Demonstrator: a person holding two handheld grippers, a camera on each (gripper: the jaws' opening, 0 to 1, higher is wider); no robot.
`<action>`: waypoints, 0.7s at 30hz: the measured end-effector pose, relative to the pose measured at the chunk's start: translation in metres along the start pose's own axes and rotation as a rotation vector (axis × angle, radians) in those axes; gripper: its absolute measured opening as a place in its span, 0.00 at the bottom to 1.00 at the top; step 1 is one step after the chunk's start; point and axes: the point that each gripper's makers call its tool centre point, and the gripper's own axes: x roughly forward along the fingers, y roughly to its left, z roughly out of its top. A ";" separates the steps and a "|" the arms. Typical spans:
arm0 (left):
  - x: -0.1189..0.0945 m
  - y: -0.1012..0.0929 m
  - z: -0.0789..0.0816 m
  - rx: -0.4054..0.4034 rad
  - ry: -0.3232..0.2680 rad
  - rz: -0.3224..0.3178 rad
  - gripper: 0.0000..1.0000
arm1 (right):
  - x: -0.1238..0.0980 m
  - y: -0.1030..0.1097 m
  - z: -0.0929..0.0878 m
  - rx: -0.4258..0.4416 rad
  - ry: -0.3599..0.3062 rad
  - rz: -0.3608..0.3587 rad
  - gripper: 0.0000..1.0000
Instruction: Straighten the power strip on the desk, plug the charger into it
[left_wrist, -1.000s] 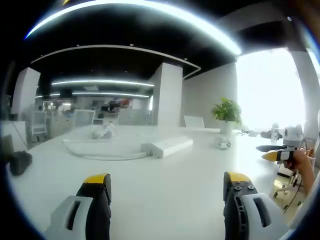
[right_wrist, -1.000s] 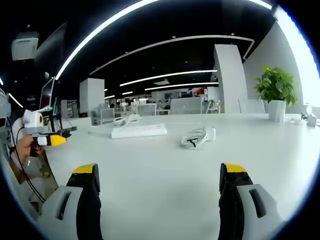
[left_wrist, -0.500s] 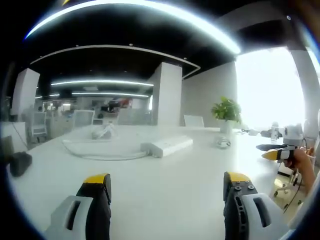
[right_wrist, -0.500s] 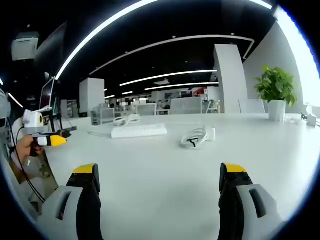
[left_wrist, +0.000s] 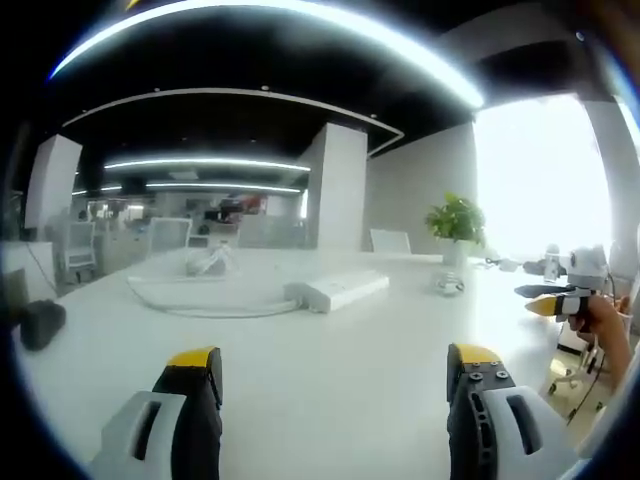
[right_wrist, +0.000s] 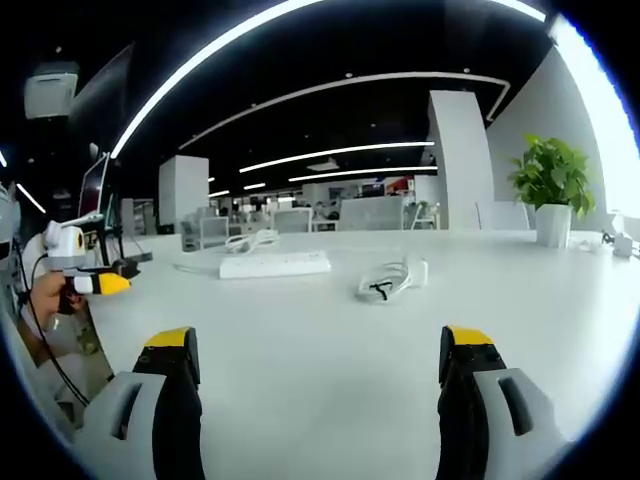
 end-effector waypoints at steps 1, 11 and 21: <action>0.000 0.000 0.000 0.001 0.000 0.000 0.96 | 0.000 0.000 0.000 -0.001 0.001 0.000 1.00; 0.000 0.000 0.001 0.008 0.003 0.000 0.96 | 0.000 0.000 -0.002 -0.003 0.006 0.002 1.00; -0.001 0.001 0.003 0.036 0.013 -0.001 0.96 | 0.001 0.001 -0.001 -0.002 0.003 0.008 1.00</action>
